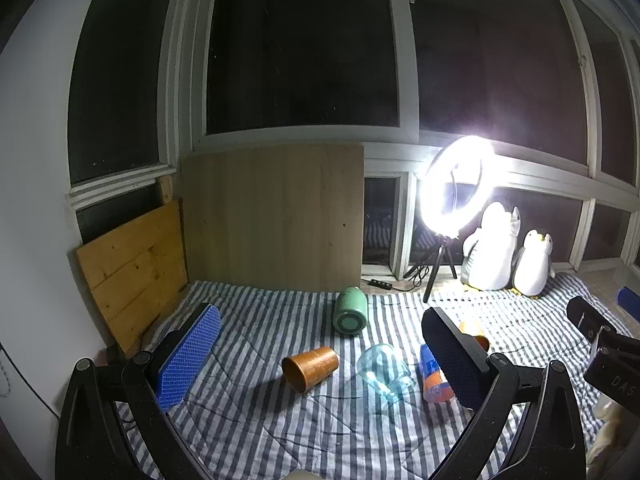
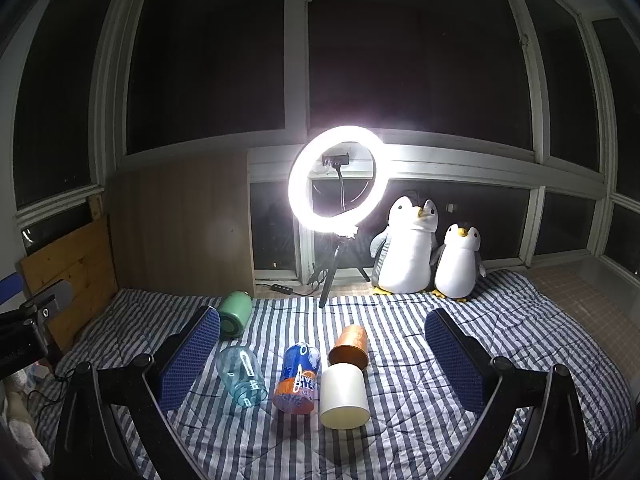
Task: Flip cup upside down
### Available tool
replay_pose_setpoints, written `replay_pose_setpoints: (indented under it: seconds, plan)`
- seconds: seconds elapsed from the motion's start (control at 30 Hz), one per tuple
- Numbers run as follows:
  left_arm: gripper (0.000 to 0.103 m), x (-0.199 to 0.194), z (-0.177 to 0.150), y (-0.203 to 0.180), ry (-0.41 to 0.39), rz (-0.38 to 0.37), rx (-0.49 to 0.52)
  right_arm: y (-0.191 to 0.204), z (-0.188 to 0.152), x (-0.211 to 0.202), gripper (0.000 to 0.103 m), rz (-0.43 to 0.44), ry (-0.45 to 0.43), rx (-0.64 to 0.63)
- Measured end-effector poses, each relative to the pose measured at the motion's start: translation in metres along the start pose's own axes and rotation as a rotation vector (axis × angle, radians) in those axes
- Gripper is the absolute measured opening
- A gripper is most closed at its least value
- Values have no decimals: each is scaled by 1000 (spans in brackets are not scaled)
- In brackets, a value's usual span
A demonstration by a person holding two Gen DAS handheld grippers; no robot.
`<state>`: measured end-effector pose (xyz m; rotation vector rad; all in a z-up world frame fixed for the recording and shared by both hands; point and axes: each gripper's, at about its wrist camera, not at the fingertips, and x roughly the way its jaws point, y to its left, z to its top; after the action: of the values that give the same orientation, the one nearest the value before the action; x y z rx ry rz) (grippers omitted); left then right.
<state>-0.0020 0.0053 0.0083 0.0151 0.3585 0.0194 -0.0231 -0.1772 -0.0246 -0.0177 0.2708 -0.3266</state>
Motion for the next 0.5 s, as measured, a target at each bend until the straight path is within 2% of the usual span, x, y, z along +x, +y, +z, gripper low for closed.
replay_pose_setpoints:
  seconds: [0.5]
  plan:
    - [102, -6, 2, 0, -29, 2, 1, -3, 4, -10, 101, -2, -40, 10]
